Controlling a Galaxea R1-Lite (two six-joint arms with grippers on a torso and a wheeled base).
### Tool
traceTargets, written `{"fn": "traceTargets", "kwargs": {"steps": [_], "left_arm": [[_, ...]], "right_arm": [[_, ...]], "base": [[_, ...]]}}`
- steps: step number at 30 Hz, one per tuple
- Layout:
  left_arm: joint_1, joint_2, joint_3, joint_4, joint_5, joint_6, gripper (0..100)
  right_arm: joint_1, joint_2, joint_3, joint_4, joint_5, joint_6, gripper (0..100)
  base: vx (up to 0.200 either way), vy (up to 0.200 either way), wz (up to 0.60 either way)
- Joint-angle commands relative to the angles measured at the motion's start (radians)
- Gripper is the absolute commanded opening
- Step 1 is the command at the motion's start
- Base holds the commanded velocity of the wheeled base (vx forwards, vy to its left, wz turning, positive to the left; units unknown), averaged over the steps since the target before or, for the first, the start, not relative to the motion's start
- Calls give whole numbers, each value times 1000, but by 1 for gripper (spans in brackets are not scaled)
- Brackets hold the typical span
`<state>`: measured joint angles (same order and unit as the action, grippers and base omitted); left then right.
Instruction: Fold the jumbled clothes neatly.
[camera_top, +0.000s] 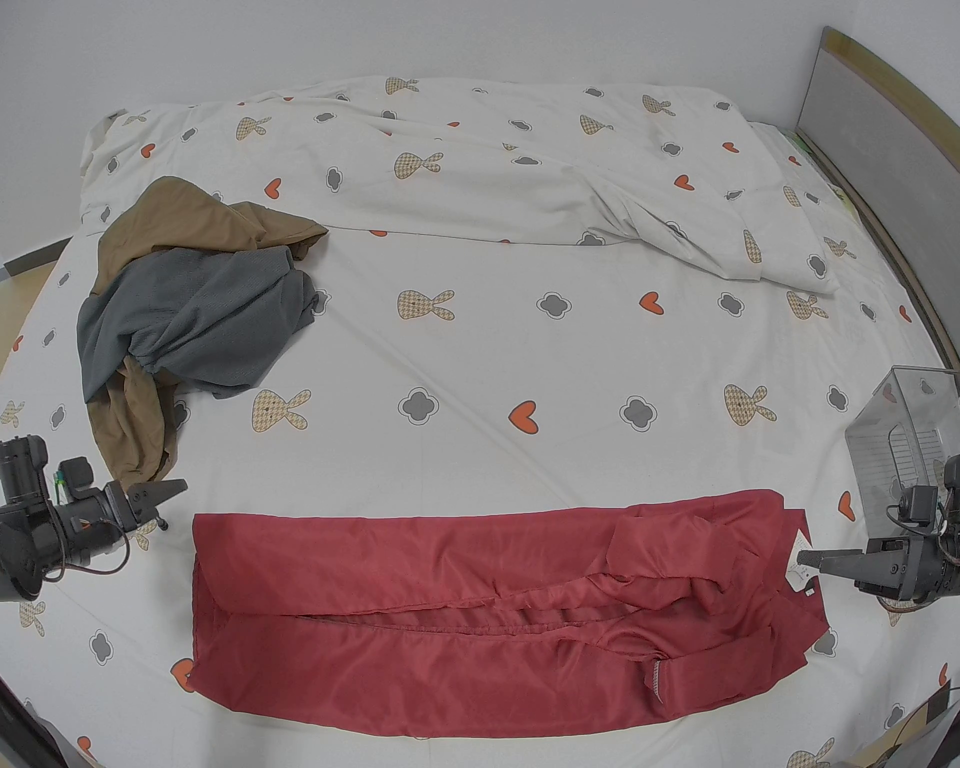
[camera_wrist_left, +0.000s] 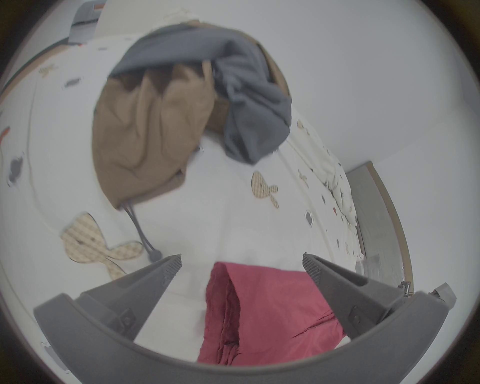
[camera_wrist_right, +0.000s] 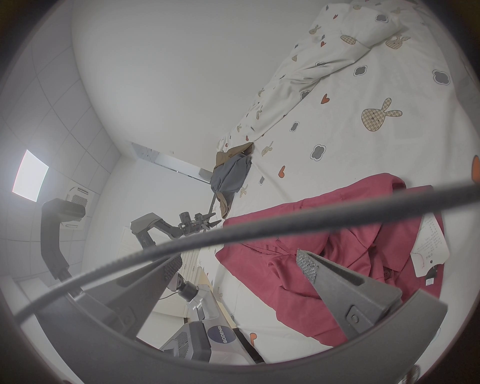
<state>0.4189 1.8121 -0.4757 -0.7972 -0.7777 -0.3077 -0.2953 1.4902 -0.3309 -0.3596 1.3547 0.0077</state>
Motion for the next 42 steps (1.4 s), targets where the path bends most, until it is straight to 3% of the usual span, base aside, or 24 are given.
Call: {"fn": "traceTargets", "kwargs": {"steps": [1,9,12,14,15,16,18,20,23,24,26,29,36,42], "left_arm": [[50,-155,3,36,0,1,100],[-2,-246,25,32,8,4,100],[-5,-224,29,35,120,96,100],[-5,-120,32,35,265,226,100],[-5,-114,32,33,275,234,100],[-5,3,31,20,406,343,100],[-6,90,43,-22,469,377,100],[-26,119,95,-91,429,320,100],[-58,116,144,-168,284,211,100],[-58,105,169,-188,150,190,100],[-48,101,193,-186,1,188,100],[-39,119,223,-188,-126,188,100],[-17,144,247,-198,-302,193,100],[1,162,249,-197,-308,269,100]], "right_arm": [[4,-16,1,-1,0,5,100],[2,-27,1,-1,0,5,100],[4,-24,1,-1,0,5,100],[4,-24,1,-1,0,5,100],[4,-24,1,-1,0,5,100],[4,-24,1,-1,0,5,100],[4,-24,3,-1,-2,5,100],[4,-24,3,-1,-2,5,100],[2,-22,3,-1,-2,5,100],[4,-21,3,1,-2,5,100],[5,-21,7,-1,-2,5,100],[8,-24,9,-1,-2,5,100],[7,-24,9,-1,-2,5,100],[7,-25,9,-1,-3,5,100]], "base": [[0,0,0],[0,0,0],[0,0,0],[0,0,0],[0,0,0],[0,0,0],[0,0,0],[0,0,0],[0,0,0],[0,0,0],[0,0,0],[0,0,0],[0,0,0],[0,0,0]]}}
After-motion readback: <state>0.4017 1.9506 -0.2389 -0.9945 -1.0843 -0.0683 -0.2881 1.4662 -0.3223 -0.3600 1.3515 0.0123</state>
